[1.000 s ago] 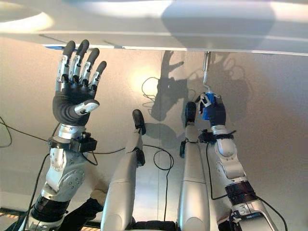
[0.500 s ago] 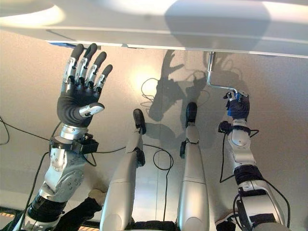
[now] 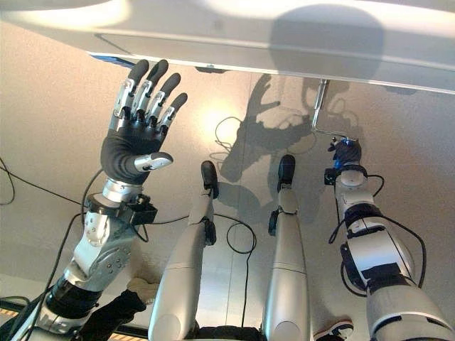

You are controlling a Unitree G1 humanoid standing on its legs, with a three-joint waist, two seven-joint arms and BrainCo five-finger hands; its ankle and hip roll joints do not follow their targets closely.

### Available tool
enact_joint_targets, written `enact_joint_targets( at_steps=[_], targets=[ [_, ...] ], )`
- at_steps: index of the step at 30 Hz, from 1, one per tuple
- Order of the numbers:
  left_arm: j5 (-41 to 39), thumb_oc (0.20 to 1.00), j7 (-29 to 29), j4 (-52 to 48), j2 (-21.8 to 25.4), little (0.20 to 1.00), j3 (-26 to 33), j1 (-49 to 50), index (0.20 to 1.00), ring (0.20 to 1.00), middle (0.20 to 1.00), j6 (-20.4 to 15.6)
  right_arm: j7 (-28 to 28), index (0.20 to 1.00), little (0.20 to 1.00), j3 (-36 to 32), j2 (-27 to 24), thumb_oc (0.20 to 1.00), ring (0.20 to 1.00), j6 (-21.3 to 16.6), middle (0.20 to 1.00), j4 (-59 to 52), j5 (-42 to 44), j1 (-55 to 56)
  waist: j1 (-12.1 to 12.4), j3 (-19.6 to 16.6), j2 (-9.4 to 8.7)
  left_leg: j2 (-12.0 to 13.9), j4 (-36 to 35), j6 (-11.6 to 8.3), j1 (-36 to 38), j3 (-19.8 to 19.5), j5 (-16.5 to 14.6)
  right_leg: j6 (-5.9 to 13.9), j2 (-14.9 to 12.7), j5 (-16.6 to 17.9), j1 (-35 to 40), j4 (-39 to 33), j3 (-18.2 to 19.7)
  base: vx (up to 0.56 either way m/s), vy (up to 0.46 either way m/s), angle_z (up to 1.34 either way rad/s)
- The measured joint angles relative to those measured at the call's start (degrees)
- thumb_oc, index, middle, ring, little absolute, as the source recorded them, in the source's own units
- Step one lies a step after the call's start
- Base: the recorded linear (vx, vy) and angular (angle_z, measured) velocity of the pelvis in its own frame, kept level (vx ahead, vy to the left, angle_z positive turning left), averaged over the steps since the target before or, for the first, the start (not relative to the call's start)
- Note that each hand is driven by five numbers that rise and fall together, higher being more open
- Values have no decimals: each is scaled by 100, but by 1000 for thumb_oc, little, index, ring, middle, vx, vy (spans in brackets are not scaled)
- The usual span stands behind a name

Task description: Raise the hospital bed

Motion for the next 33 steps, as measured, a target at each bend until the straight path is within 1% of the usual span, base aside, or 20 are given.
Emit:
enact_joint_targets(
  at_steps=[1,4,5,8,11,13,16,17,18,19,20,21,23,24,25,29,33],
  targets=[
    [4,1000,42,2,-83,1000,-4,-67,1000,1000,1000,48,-39,200,200,155,47,200,200,115,200,121,-34,-191,14,-20,27,4,39,-13,-114,-21,-11,-10,-1,-7,-113,49,-19,-1,60,3],
    [7,1000,119,63,-204,1000,23,-190,1000,1000,1000,95,-162,200,200,143,107,200,200,317,200,166,-195,-389,74,-20,49,23,136,-33,-347,-59,0,-48,4,-30,-341,169,-54,6,68,4],
    [6,1000,183,183,-255,1000,20,-252,1000,1000,1000,165,-196,200,200,154,179,200,200,411,200,197,-282,-505,85,-16,81,35,185,-45,-426,-119,5,-65,8,-37,-373,187,-97,9,86,8],
    [14,1000,280,215,-364,1000,31,-261,1000,1000,1000,191,-321,200,200,181,280,200,200,605,200,232,-492,-514,93,-17,84,42,245,-51,-466,-163,3,-112,7,-42,-387,227,-136,8,83,6],
    [17,1000,372,226,-378,1000,113,-277,1000,1000,1000,195,-388,200,200,373,286,200,200,729,200,227,-738,-612,96,-22,92,42,256,-52,-476,-165,2,-112,3,-41,-388,228,-140,13,94,0],
    [23,1000,437,240,-410,1000,161,-276,1000,1000,1000,196,-395,200,200,588,309,200,200,879,200,227,-875,-686,95,-28,113,53,271,-56,-497,-178,0,-114,7,-40,-390,226,-163,8,75,1],
    [52,1000,494,265,-445,1000,229,-270,1000,1000,1000,197,-401,200,200,855,352,200,200,1046,200,223,-1118,-751,160,-36,165,68,285,-64,-528,-192,-4,-124,13,-35,-401,209,-179,14,92,-1],
    [52,1000,537,294,-472,1000,264,-276,1000,1000,1000,197,-400,200,200,1009,351,200,200,1128,200,231,-1345,-760,240,-53,209,82,285,-70,-544,-196,-6,-129,24,-32,-408,198,-187,12,62,-1],
    [52,1000,552,301,-481,1000,278,-271,1000,1000,1000,197,-397,200,200,1069,357,200,200,1151,200,231,-1446,-768,262,-61,230,86,284,-75,-548,-204,-4,-131,32,-34,-408,196,-199,7,66,3],
    [52,1000,587,308,-495,1000,292,-260,1000,1000,1000,197,-383,200,200,1290,436,200,200,1214,200,233,-1747,-810,296,-100,307,90,287,-78,-589,-247,-6,-145,12,-43,-415,192,-247,3,41,7],
    [53,1000,597,308,-507,1000,288,-271,1000,1000,1000,197,-341,200,200,1316,506,200,200,1243,200,232,-1808,-819,313,-129,354,91,290,-91,-616,-279,0,-151,23,-47,-427,194,-273,4,42,8],
    [53,1000,601,308,-522,1000,289,-285,1000,1000,1000,195,-316,200,200,1401,613,200,200,1251,200,229,-1934,-864,383,-152,396,94,289,-96,-631,-294,-1,-155,23,-49,-442,194,-285,9,39,5],
    [53,1000,605,309,-522,1000,289,-275,1000,1000,1000,193,-285,200,200,1536,712,200,200,1264,200,132,-1993,-975,412,-174,433,91,289,-98,-648,-316,-2,-155,16,-49,-444,198,-308,15,47,5],
    [54,1000,603,308,-517,1000,309,-252,1000,1000,1000,173,-264,200,200,1743,715,200,200,1321,200,-295,-1993,-901,384,-179,439,79,290,-101,-659,-335,-5,-152,9,-59,-440,206,-333,14,39,7],
    [54,1000,602,327,-514,1000,309,-244,1000,1000,1000,172,-263,200,200,1734,709,200,200,1313,200,-436,-1993,-828,358,-179,439,74,292,-101,-661,-349,-5,-147,7,-62,-436,206,-334,10,35,5],
    [54,1000,594,349,-524,1000,302,-206,1000,1000,1000,164,-163,200,200,1744,710,200,200,1308,200,-661,-1992,-796,332,-182,444,112,336,-124,-664,-325,-23,-156,19,-67,-440,203,-327,5,42,-5],
    [53,1000,590,350,-532,1000,290,-177,1000,1000,1000,149,-40,200,200,1745,710,200,200,1260,200,-1068,-1986,-686,326,-182,445,182,366,-155,-664,-283,-41,-172,104,-57,-466,189,-274,-1,18,-9]
  ],
)
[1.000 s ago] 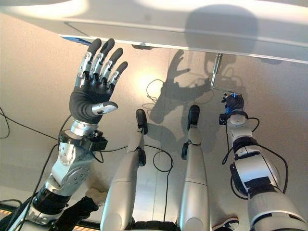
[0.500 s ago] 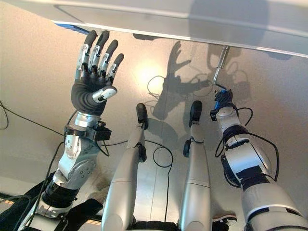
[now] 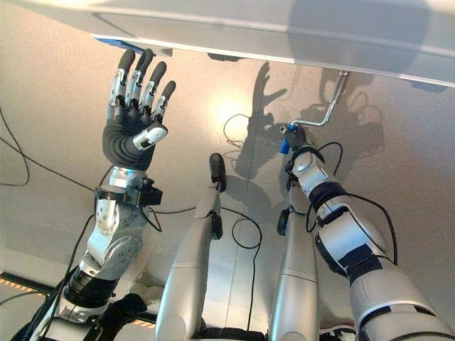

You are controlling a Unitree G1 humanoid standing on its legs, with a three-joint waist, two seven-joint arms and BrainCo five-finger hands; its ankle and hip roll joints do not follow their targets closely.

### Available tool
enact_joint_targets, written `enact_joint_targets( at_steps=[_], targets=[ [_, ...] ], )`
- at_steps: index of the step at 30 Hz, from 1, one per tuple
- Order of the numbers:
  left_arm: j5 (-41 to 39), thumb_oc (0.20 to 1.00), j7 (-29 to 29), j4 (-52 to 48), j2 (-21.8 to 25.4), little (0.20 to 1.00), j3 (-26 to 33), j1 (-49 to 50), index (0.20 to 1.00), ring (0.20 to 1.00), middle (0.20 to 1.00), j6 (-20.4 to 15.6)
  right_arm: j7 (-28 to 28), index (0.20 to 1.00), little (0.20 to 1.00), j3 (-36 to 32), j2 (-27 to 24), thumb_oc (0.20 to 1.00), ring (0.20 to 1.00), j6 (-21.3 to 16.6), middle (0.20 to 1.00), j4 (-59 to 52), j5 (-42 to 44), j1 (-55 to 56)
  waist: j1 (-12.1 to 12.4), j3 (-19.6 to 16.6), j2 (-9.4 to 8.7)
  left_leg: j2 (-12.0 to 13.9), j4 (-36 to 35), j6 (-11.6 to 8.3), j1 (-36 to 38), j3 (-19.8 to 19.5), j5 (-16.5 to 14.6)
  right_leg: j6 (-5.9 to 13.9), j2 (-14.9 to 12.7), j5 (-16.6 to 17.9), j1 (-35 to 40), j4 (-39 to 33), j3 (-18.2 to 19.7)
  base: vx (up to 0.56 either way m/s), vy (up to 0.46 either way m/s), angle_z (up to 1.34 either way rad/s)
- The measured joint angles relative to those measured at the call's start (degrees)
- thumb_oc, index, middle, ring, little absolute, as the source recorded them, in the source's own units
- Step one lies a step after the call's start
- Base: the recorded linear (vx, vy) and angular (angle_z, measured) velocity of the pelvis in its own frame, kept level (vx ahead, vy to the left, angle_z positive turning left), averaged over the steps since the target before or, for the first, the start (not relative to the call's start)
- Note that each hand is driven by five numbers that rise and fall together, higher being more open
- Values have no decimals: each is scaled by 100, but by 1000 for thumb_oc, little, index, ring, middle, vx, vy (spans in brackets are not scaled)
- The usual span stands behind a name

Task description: Raise the hospital bed

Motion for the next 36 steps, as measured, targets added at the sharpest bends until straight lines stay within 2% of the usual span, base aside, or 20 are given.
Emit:
enact_joint_targets(
  at_steps=[3,5,7,8,11,13,16,17,20,28,34,36],
  targets=[
    [0,1000,-19,0,-4,1000,-25,12,1000,1000,1000,-8,43,200,200,-1,-26,200,200,-62,200,-246,226,92,-9,0,1,30,1,-25,1,5,-4,-19,26,-3,-16,7,1,1,6,-3],
    [0,1000,-34,5,10,1000,-20,48,1000,1000,1000,-30,72,200,200,-27,-185,200,200,-129,200,-1113,550,477,-20,1,4,36,-2,-28,-1,7,-6,-41,30,7,-21,8,1,0,0,0],
    [1,1000,-39,8,42,1000,-15,109,1000,1000,1000,-73,62,200,200,-69,-298,200,200,-403,200,-1912,1004,899,-92,4,11,33,-2,-31,0,13,-9,-47,29,8,-23,7,6,0,0,0],
    [4,1000,-51,2,74,1000,-28,117,1000,1000,1000,-107,60,200,200,-97,-585,200,200,-441,200,-2783,1178,1275,-82,19,41,29,-7,-33,-3,38,-12,-46,27,6,-34,10,17,0,0,0],
    [6,1000,-48,11,139,1000,-18,181,1000,1000,1000,-174,57,200,200,-339,-756,200,200,-899,200,-3823,1542,1946,-119,24,63,36,-13,-33,5,79,-15,-41,47,5,-53,11,54,-2,-22,-3],
    [16,1000,-48,10,134,1000,-37,222,1000,1000,1000,-251,73,200,200,-525,-943,200,200,-1001,200,-4564,1656,2351,-114,28,71,36,-28,-33,6,120,-15,-33,71,4,-86,19,100,1,-45,-5],
    [23,1000,-60,-12,167,1000,-23,310,1000,1000,1000,-270,116,200,200,-883,-947,200,200,-1195,200,-5280,1876,2921,-148,29,71,41,-56,-32,45,143,-16,-20,78,-4,-84,24,139,-2,-59,-4],
    [22,1000,-61,-7,170,1000,-20,334,1000,1000,1000,-274,122,200,200,-956,-953,200,200,-1246,200,-5369,1904,3004,-243,30,70,39,-61,-32,58,146,-15,-19,83,-5,-78,26,144,-6,-94,-3],
    [20,1000,-176,-21,184,1000,-16,512,1000,1000,1000,-279,274,200,200,-1361,-732,200,200,-1517,200,-5697,2210,3454,-273,39,58,27,-144,-25,155,214,-8,-16,80,-7,-53,28,195,0,-57,-3],
    [2,1000,-483,-220,260,1000,242,837,1000,1000,1000,-277,369,200,200,-2033,-386,200,200,-1766,200,-6027,2490,4193,-477,141,-91,16,-287,-6,529,299,-16,22,93,-21,236,-34,289,0,-92,-3],
    [-16,1000,-661,-417,249,1000,422,866,1000,1000,1000,-281,311,200,200,-2359,-272,200,200,-1856,200,-5927,2242,4281,-570,198,-228,-9,-349,22,654,363,-21,50,91,-26,316,-59,353,6,-82,-3],
    [-58,1000,-678,-458,263,1000,469,869,1000,1000,1000,-280,238,200,200,-2403,-291,200,200,-2055,200,-5690,2115,4337,-586,200,-257,-10,-366,26,681,371,-18,59,91,-19,345,-84,360,10,-52,-2]
  ],
)
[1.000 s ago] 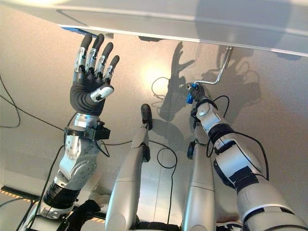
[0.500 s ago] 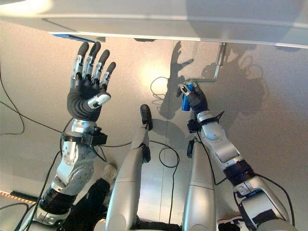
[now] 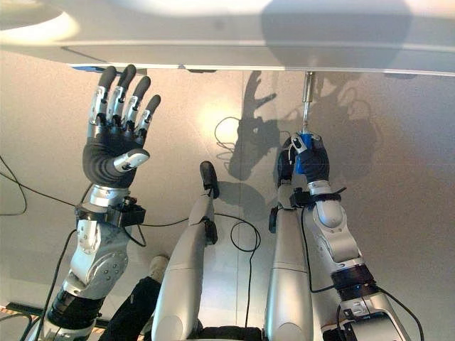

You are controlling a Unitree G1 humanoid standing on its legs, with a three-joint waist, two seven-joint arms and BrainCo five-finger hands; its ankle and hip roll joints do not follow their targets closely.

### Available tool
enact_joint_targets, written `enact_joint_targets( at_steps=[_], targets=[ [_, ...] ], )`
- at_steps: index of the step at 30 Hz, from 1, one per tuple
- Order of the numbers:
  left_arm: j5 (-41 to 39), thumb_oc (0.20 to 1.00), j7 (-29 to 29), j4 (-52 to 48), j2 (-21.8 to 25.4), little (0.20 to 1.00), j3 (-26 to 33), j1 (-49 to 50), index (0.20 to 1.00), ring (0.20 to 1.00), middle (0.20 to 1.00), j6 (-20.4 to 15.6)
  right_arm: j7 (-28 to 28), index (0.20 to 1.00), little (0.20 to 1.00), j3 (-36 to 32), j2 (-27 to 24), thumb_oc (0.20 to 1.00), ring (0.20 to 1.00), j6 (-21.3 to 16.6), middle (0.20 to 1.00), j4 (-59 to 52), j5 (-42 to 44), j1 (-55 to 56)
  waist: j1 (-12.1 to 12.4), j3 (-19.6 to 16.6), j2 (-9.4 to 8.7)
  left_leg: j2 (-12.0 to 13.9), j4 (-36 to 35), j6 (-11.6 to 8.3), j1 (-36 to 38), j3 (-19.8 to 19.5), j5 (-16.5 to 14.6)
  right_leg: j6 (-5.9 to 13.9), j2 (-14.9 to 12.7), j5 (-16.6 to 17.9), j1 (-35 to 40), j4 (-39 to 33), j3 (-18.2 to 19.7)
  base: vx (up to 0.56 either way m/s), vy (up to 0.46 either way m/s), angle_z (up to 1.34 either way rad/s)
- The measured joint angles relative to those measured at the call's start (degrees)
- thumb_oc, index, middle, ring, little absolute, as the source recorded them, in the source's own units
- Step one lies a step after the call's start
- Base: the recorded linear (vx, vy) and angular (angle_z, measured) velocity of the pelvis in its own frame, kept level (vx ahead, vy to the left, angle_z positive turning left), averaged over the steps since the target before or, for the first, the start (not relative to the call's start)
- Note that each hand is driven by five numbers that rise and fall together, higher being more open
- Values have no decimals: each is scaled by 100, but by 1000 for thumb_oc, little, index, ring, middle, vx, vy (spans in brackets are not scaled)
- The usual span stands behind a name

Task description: Raise the hospital bed

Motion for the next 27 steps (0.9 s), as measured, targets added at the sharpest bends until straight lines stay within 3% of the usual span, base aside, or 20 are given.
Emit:
enact_joint_targets(
  at_steps=[6,15,23,27],
  targets=[
    [-9,1000,-14,-38,90,1000,1,20,1000,1000,1000,-2,-511,200,200,-469,-194,200,200,-410,200,1154,-541,-200,-33,-4,-126,-29,-33,23,102,36,-6,48,-18,48,128,-130,38,11,-21,-1],
    [-175,1000,-35,-120,451,1000,-309,9,1000,1000,1000,1,-803,200,200,-362,-466,200,200,-483,200,3732,-540,-1426,35,-3,-148,-91,-82,70,166,65,-25,69,-68,105,209,-225,93,-1,3,1],
    [-172,1000,-4,-151,665,1000,-515,-82,1000,1000,1000,21,-520,200,200,154,-627,200,200,41,200,5716,-461,-2689,64,-6,-147,-177,-77,132,164,-18,18,117,-170,133,278,-254,23,-5,13,6],
    [-170,1000,6,-150,656,1000,-584,-252,1000,1000,1000,45,-467,200,200,464,-677,200,200,460,200,6420,-481,-3161,207,-8,-142,-201,-48,139,125,-72,23,146,-196,118,284,-250,-18,-4,28,5]
  ],
)
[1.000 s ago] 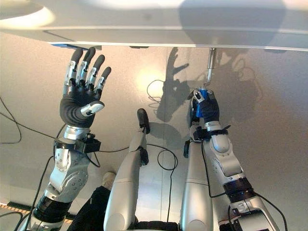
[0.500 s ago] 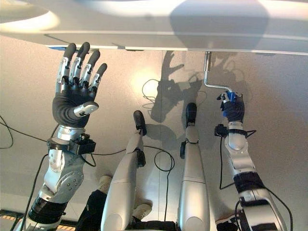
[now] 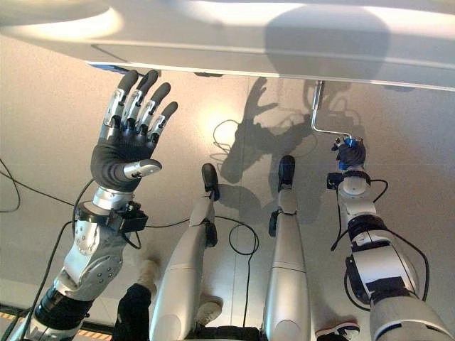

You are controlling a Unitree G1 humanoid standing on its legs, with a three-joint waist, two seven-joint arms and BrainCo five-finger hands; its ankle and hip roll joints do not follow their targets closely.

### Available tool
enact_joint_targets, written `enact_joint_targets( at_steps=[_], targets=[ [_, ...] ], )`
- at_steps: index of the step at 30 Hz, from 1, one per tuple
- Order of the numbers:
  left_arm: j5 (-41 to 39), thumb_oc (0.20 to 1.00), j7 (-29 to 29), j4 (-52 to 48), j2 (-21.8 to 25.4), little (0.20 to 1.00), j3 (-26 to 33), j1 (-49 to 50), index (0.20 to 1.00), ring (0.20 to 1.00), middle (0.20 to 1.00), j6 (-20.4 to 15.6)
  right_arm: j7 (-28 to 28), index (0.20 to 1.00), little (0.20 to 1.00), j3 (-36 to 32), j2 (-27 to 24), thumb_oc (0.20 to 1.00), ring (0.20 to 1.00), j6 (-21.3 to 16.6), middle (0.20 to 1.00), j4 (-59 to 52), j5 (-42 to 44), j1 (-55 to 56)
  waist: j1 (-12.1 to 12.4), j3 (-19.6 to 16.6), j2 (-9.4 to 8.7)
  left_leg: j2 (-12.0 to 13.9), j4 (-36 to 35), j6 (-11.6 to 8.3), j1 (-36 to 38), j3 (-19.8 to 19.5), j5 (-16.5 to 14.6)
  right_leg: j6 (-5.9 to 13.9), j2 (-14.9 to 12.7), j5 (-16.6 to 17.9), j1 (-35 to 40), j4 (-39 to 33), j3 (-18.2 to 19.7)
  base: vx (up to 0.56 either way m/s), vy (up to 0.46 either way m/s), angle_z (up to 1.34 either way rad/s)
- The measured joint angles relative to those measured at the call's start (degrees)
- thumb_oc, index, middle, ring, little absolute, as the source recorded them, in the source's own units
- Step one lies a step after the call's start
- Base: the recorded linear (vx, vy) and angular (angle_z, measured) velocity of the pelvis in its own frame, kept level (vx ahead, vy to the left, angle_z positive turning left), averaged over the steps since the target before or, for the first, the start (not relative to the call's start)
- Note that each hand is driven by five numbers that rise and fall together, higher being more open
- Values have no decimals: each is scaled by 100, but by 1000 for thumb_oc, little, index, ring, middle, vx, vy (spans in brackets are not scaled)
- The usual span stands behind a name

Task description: Raise the hospital bed

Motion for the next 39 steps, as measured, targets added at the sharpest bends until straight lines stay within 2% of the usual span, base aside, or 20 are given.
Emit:
enact_joint_targets(
  at_steps=[6,12,16,25,27,30,35,39],
  targets=[
    [4,1000,26,100,-132,1000,-103,-271,1000,1000,1000,40,-5,200,200,114,84,200,200,397,200,359,-278,-327,134,-11,27,6,45,-5,-63,-56,4,-3,-7,-2,-23,14,-57,-4,68,2],
    [6,1000,248,335,-556,1000,-47,-390,1000,1000,1000,170,-225,200,200,108,424,200,200,800,200,488,-373,-709,136,-26,67,40,253,-34,-399,-186,-2,-56,-3,-40,-254,153,-169,12,90,6],
    [6,1000,383,473,-603,1000,-37,-414,1000,1000,1000,241,-279,200,200,159,469,200,200,973,200,489,-485,-824,154,-30,94,39,314,-40,-468,-204,-5,-83,-6,-34,-310,209,-173,13,91,2],
    [12,1000,515,477,-824,1000,122,-474,1000,1000,1000,240,-311,200,200,993,484,200,200,1389,200,383,-881,-988,157,-81,187,97,427,-68,-564,-222,-26,-124,15,-6,-347,200,-210,11,76,-1],
    [11,1000,518,478,-832,1000,123,-474,1000,1000,1000,240,-311,200,200,1033,486,200,200,1430,200,367,-987,-985,177,-87,199,103,427,-71,-565,-215,-27,-129,19,-3,-349,195,-210,6,55,-3],
    [12,1000,521,483,-846,1000,130,-475,1000,1000,1000,237,-310,200,200,1451,485,200,200,1531,200,275,-1120,-971,265,-104,226,127,427,-85,-567,-187,-38,-150,39,18,-358,167,-205,7,60,-5],
    [11,1000,521,493,-869,1000,154,-435,1000,1000,1000,231,-28,200,200,1709,490,200,200,1669,200,-191,-1233,-894,320,-92,345,156,427,-96,-592,-177,-47,-164,89,42,-367,114,-206,0,48,-3],
    [11,1000,519,494,-893,1000,156,-438,1000,1000,1000,230,207,200,200,1940,657,200,200,1616,200,-819,-1233,-849,373,-92,434,172,425,-106,-577,-171,-55,-169,98,50,-372,115,-183,-6,16,-3]
  ],
)
